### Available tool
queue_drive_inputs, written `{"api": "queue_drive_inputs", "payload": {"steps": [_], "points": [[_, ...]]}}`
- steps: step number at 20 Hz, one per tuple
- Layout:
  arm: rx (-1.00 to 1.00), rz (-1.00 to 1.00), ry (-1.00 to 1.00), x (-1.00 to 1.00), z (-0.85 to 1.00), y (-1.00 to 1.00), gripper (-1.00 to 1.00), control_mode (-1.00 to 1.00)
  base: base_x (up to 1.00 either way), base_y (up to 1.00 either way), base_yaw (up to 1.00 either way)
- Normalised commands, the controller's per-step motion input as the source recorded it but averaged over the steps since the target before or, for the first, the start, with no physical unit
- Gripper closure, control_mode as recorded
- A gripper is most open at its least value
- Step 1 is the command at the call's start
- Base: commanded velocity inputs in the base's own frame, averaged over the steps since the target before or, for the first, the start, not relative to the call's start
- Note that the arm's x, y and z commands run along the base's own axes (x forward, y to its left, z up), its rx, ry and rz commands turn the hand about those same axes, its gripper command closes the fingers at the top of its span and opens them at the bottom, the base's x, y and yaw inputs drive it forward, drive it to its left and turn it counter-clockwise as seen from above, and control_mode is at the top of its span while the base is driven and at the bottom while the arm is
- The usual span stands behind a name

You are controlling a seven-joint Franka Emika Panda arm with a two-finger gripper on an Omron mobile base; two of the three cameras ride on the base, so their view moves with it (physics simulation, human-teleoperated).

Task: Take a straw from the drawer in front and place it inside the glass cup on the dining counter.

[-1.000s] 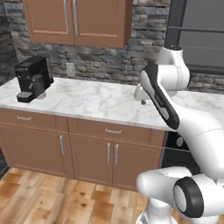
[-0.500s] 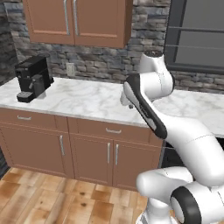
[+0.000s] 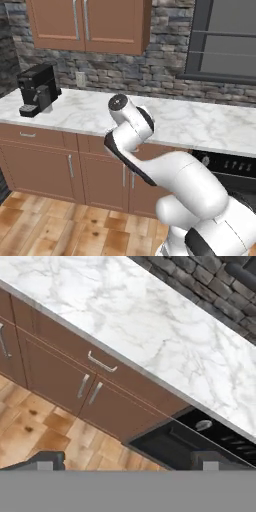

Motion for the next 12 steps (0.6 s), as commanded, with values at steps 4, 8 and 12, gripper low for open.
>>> {"api": "queue_drive_inputs", "payload": {"steps": [4, 8, 12], "points": [[-0.26, -0.01, -0.16, 0.6, -0.8, 0.09, -1.0, -1.0, 0.0, 0.0, 0.0], [-0.28, 0.0, -0.17, 0.32, -0.66, 0.0, -1.0, -1.0, 0.0, 0.0, 0.0], [-0.3, 0.0, -0.2, 0.07, -0.69, 0.0, -1.0, -1.0, 0.0, 0.0, 0.0]]}}
